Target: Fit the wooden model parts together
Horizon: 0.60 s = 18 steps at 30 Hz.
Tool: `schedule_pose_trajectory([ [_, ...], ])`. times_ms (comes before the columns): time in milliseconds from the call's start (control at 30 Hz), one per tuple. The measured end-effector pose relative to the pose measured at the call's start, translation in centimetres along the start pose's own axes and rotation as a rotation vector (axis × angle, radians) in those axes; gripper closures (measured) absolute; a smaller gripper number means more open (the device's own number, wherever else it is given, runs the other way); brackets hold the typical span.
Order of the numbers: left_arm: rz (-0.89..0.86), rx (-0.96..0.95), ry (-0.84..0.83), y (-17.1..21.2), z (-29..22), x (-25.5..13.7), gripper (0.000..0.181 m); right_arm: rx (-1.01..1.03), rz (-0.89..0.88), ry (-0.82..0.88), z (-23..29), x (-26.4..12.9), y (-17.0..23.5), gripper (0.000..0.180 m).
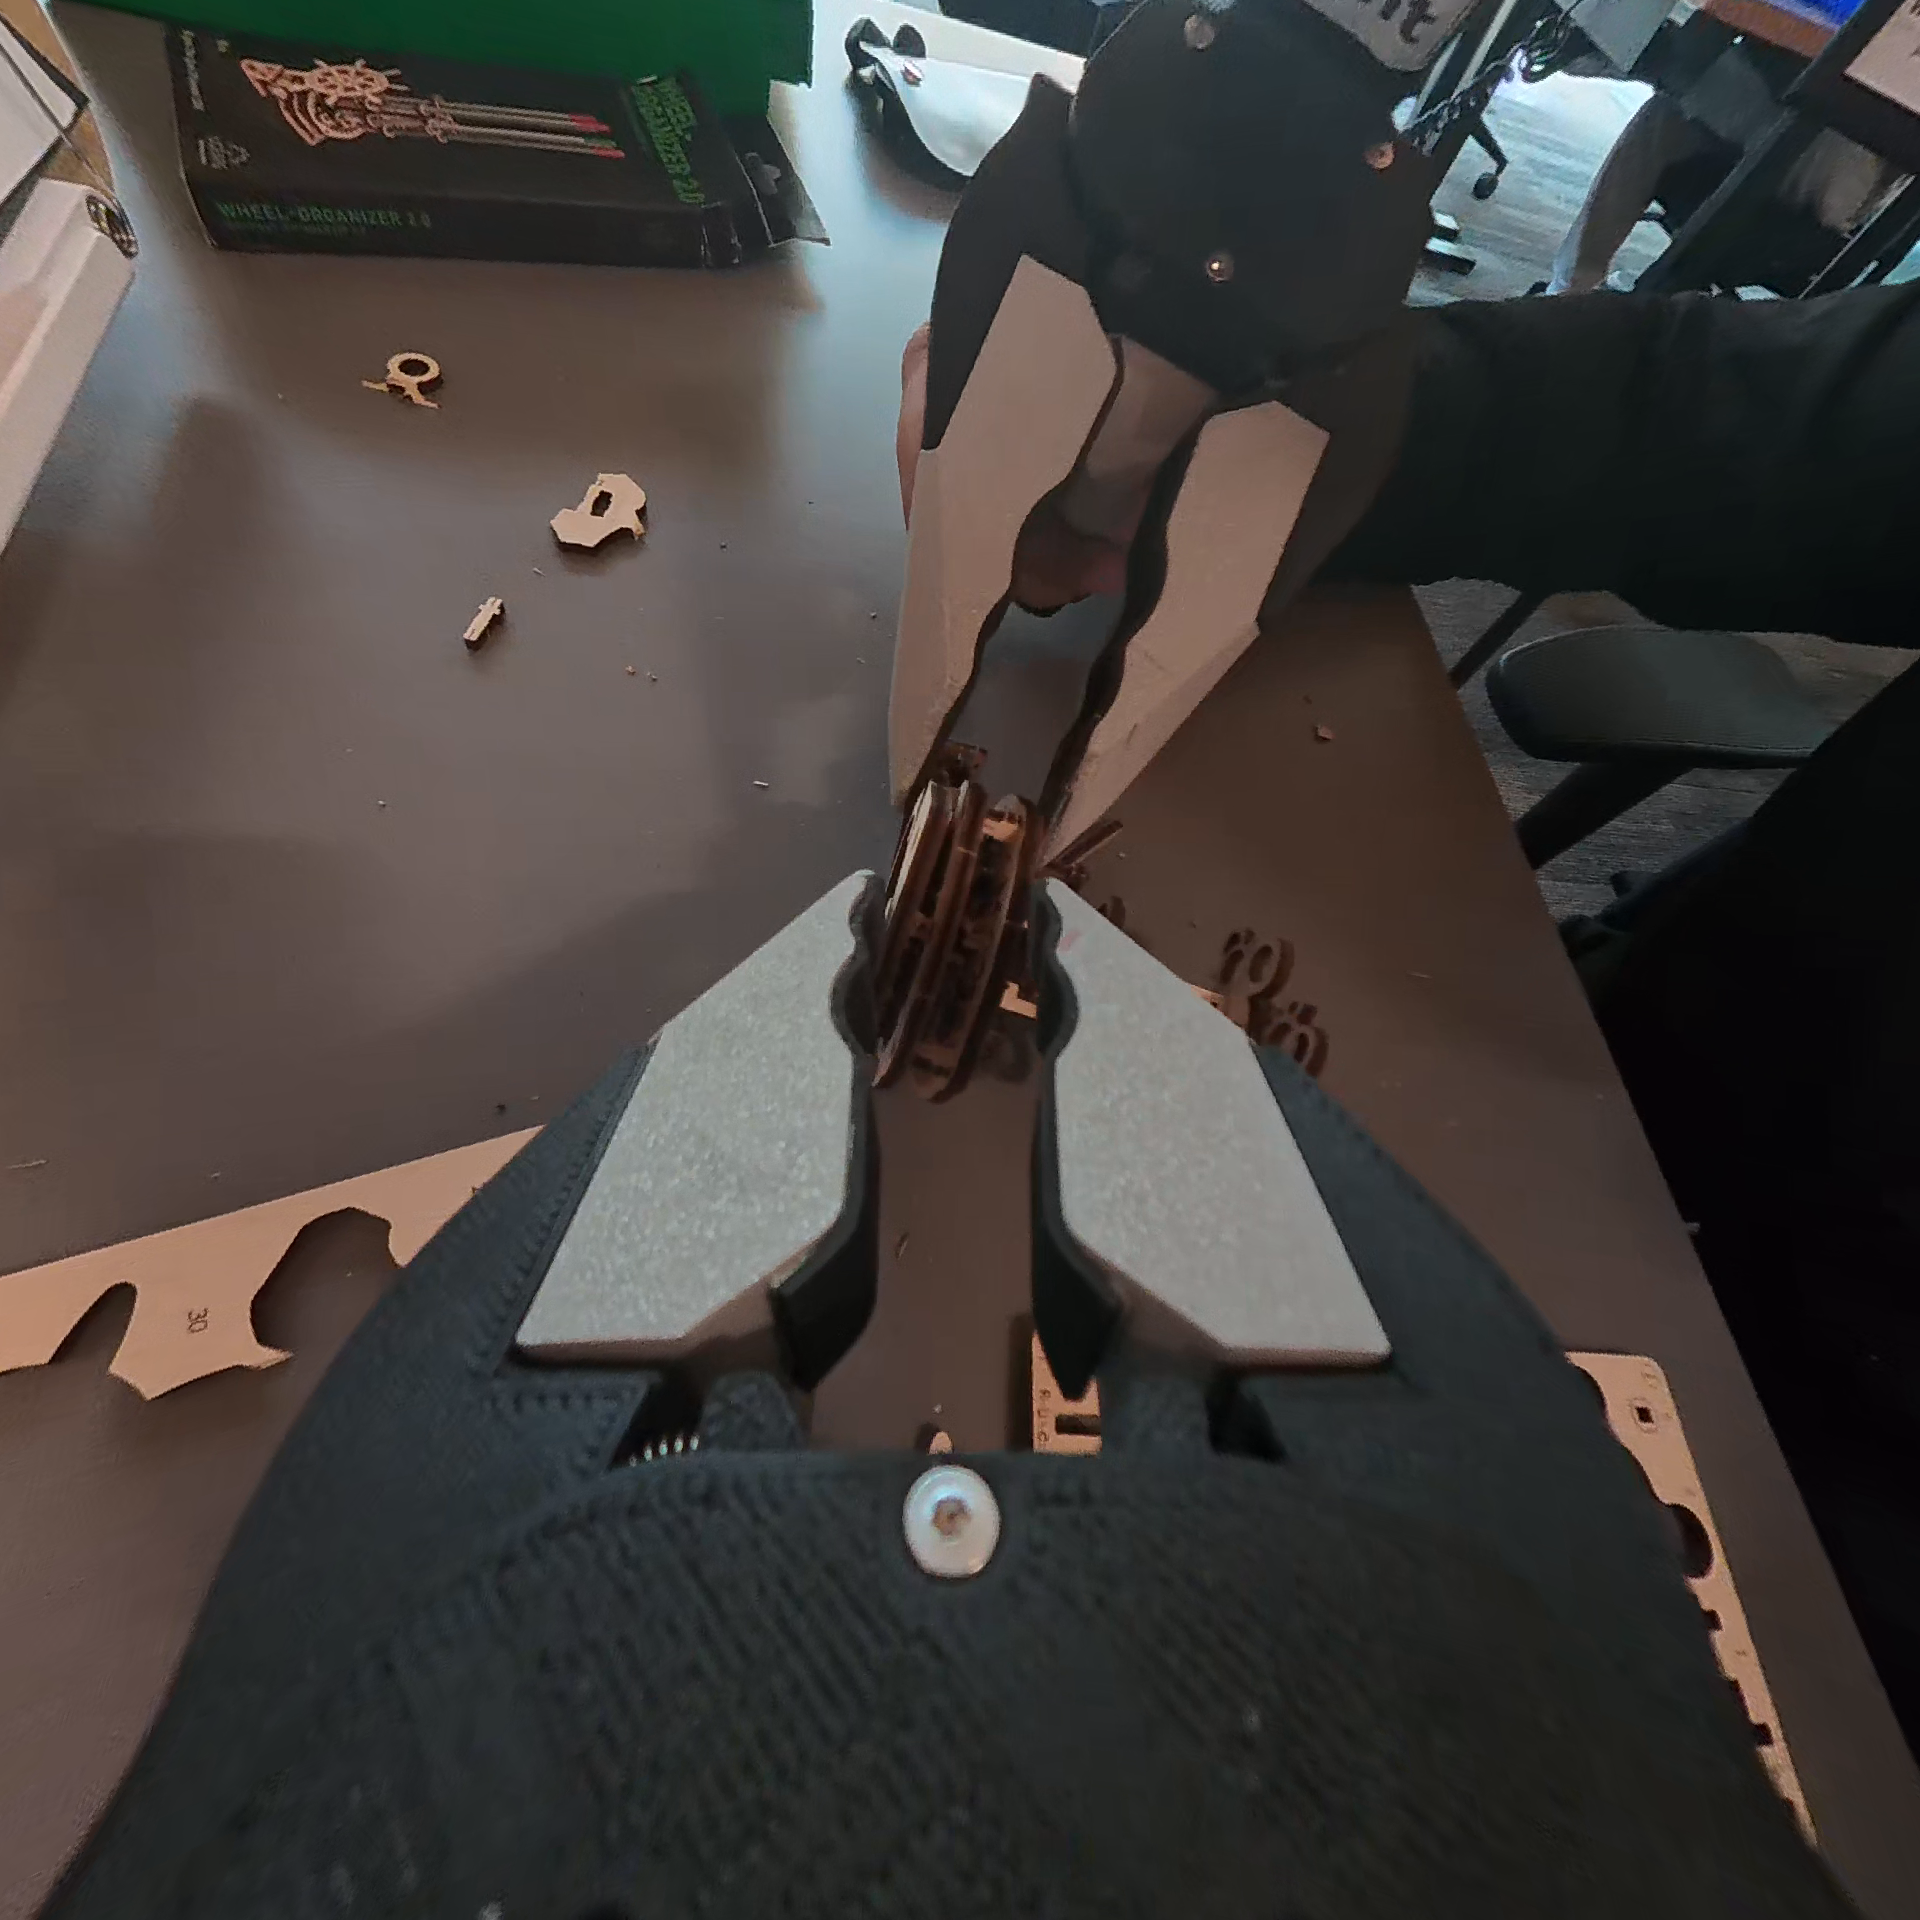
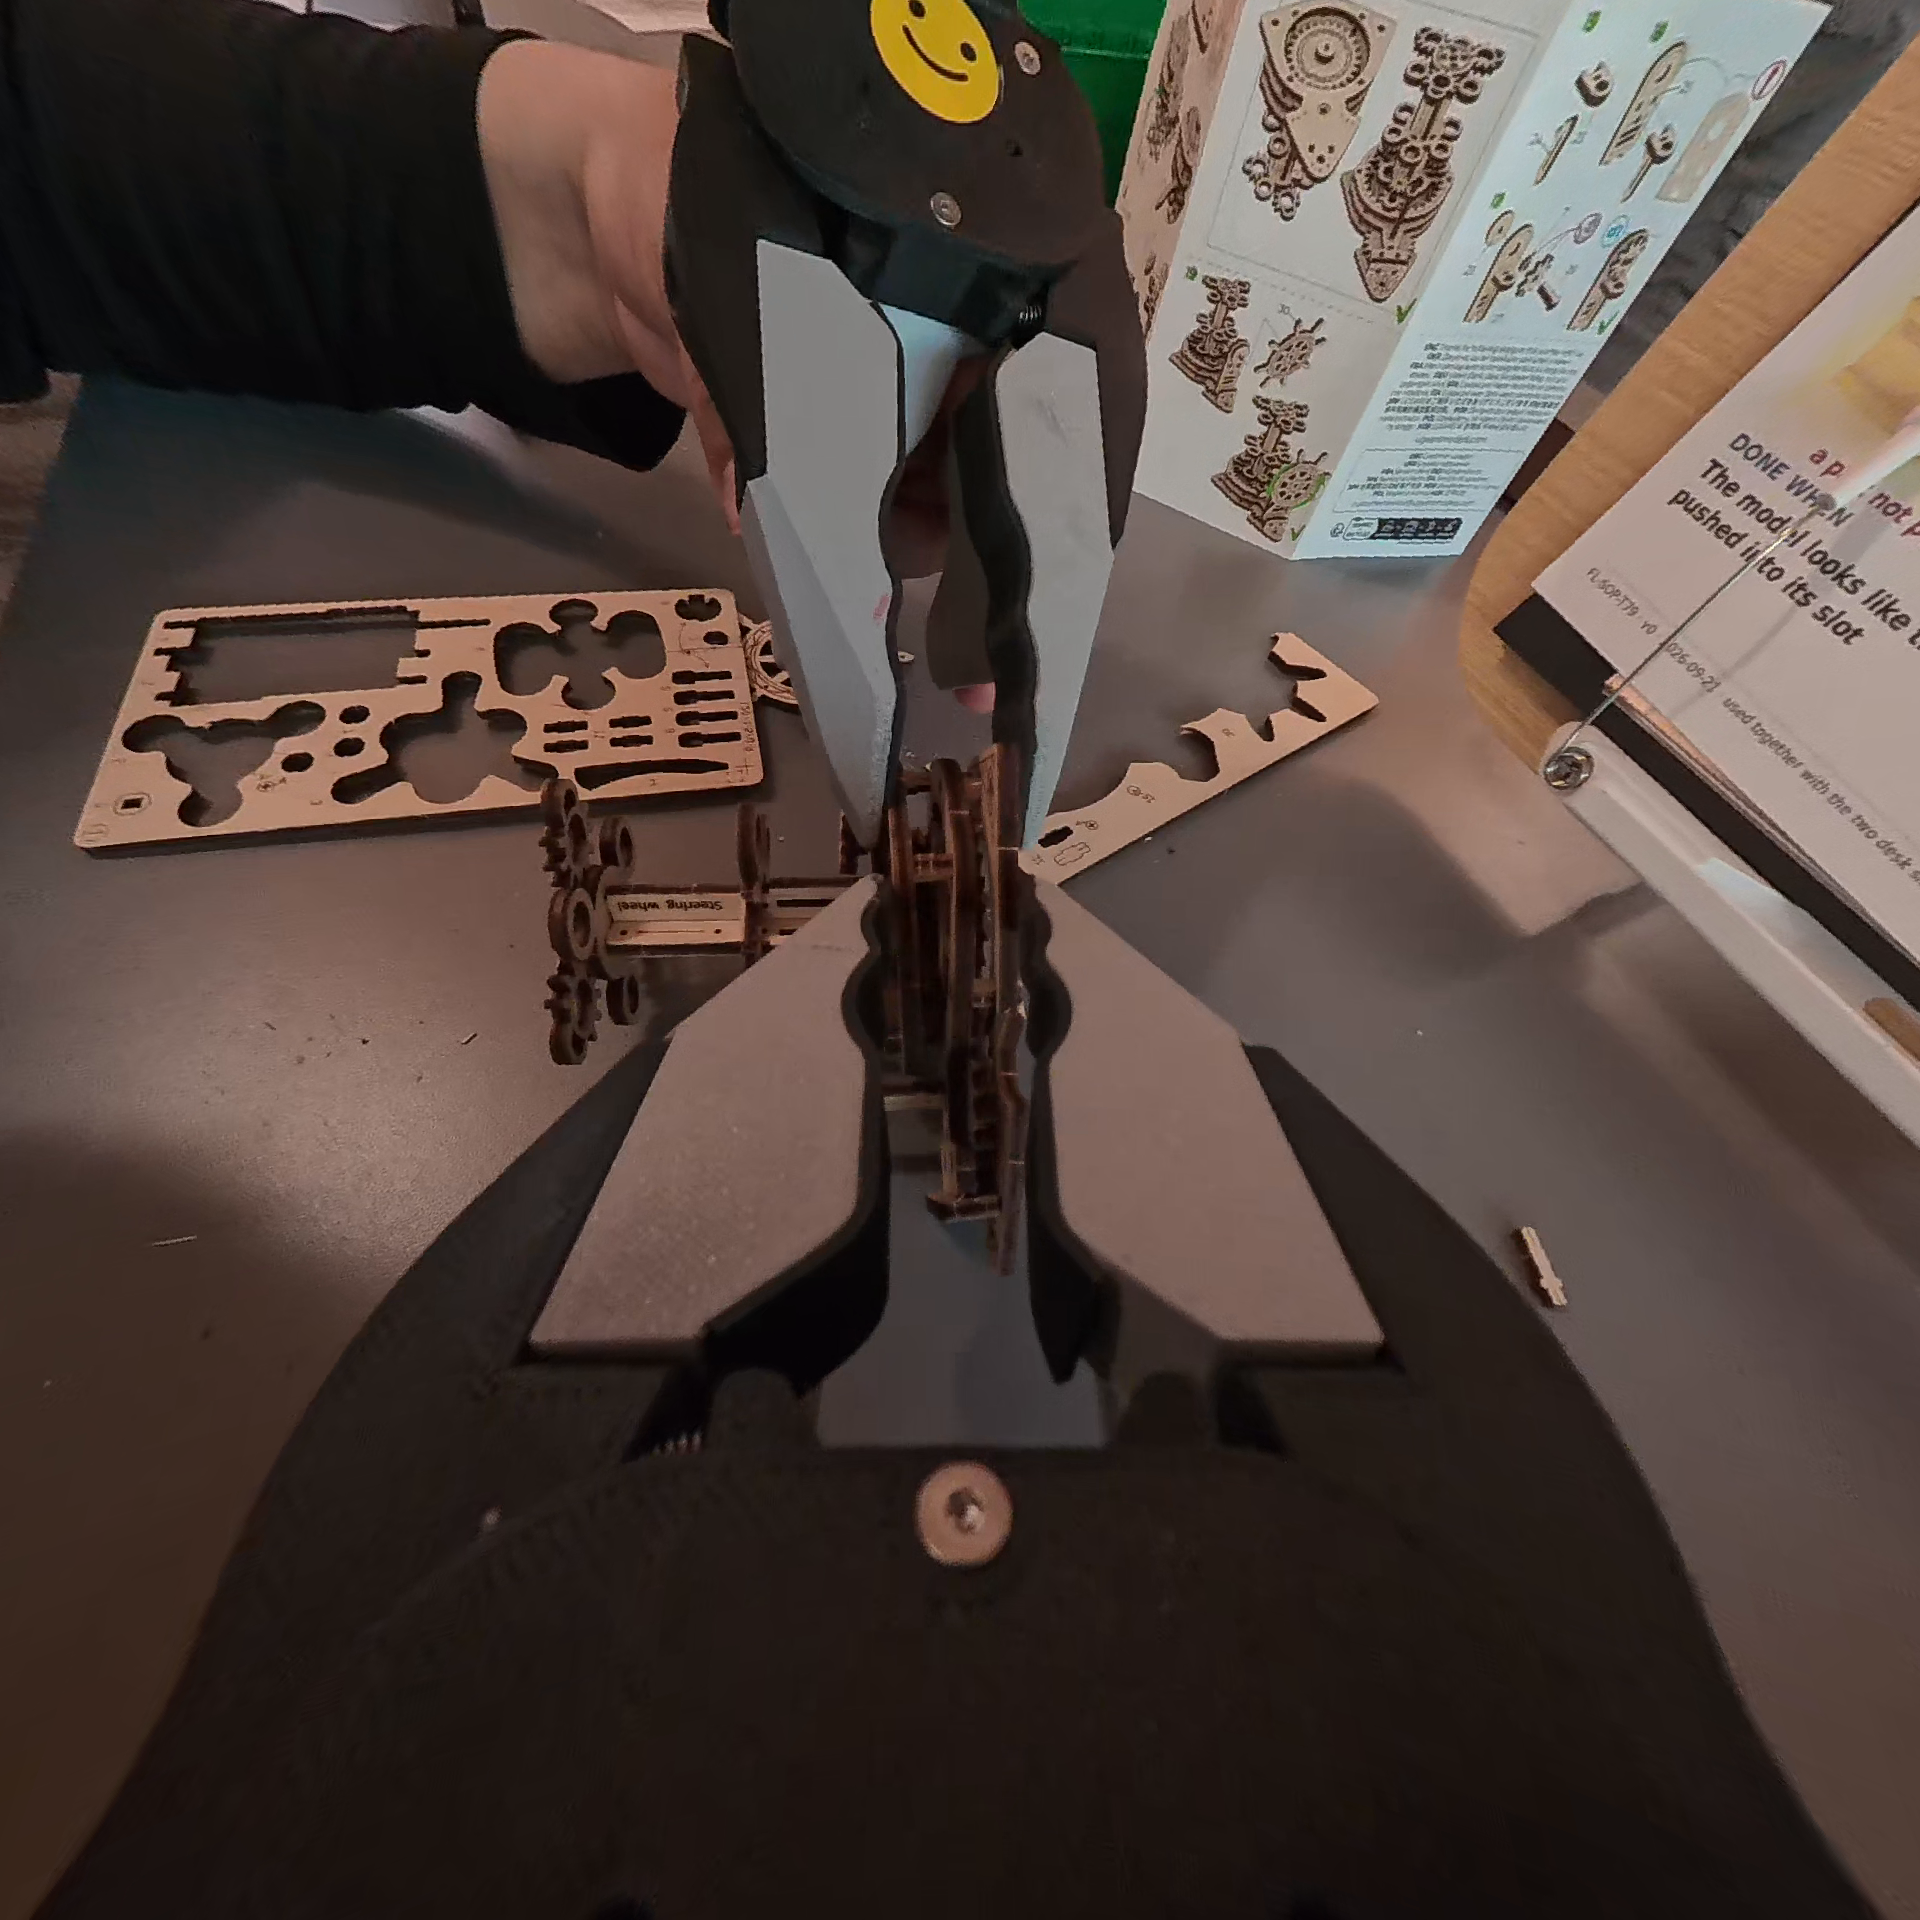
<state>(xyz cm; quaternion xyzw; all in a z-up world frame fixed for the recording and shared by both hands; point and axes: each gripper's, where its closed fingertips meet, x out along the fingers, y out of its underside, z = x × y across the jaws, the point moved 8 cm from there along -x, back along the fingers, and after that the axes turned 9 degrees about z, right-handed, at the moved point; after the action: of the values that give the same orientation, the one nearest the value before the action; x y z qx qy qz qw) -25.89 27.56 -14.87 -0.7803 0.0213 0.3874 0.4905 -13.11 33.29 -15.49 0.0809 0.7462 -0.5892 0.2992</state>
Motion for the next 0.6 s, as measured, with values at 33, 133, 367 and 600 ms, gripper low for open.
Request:
schedule_pose_trajectory([
  [33, 0.002, 0.007, -0.003, -0.01, -0.04, 0.01, 0.156, -0.006, -0.003, -0.003, 0.01, -0.01, 0.03, 0.161],
  [133, 0.008, 0.033, -0.010, -0.04, -0.21, 0.04, 0.156, -0.025, -0.011, -0.012, 0.08, -0.04, 0.11, 0.161],
  [367, -0.022, 0.016, -0.013, 0.00, -0.13, 0.16, 0.157, -0.043, -0.001, 0.017, 0.17, -0.08, 0.10, 0.163],
  [600, 0.012, 0.085, -0.079, -0.31, -0.65, 0.01, 0.158, 0.026, -0.040, -0.033, -0.07, -0.14, 0.19, 0.160],
])
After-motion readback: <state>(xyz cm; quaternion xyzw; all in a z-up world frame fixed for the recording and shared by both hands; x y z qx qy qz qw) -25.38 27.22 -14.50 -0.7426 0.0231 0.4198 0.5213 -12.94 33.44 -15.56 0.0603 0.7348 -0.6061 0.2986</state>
